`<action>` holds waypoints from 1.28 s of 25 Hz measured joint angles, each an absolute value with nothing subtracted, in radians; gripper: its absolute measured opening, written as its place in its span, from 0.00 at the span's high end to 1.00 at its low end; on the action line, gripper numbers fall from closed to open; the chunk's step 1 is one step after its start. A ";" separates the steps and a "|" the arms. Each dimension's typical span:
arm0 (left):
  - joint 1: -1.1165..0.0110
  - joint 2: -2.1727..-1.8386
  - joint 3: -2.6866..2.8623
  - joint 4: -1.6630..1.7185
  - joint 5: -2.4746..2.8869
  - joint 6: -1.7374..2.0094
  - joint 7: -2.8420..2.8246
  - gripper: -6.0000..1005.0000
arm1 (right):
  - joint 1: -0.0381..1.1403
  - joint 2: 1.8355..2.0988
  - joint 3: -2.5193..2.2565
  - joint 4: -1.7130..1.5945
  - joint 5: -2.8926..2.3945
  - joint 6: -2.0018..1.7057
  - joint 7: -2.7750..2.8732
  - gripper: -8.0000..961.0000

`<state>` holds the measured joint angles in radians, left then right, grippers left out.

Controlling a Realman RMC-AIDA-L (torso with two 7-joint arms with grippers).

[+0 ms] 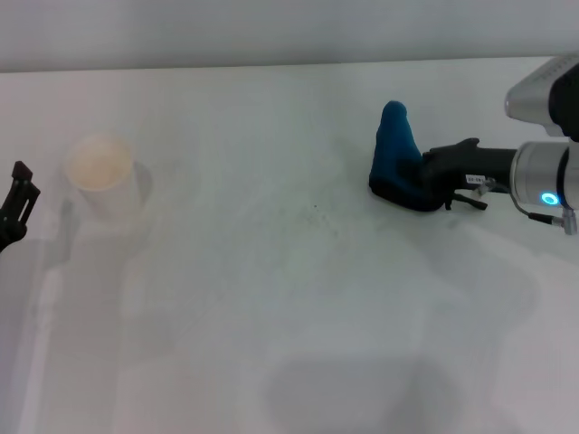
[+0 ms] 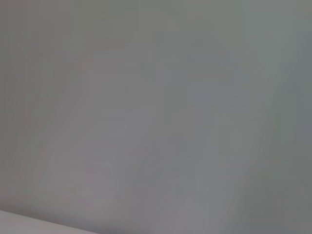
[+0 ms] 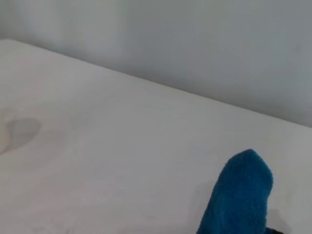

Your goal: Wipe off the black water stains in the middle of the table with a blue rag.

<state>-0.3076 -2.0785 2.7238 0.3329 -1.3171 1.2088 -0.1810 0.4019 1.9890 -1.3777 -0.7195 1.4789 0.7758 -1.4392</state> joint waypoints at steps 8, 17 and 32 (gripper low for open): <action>-0.317 -2.079 2.710 0.331 -1.318 1.209 -0.181 0.14 | 0.398 1.978 -1.368 -0.680 1.451 0.887 -1.427 0.85; -0.308 -2.079 2.711 0.331 -1.318 1.209 -0.181 0.14 | 0.372 1.998 -1.298 -0.781 1.453 0.936 -1.457 0.54; -0.314 -2.079 2.711 0.331 -1.310 1.210 -0.181 0.14 | 0.359 2.009 -0.750 -0.441 2.066 1.426 -1.642 0.10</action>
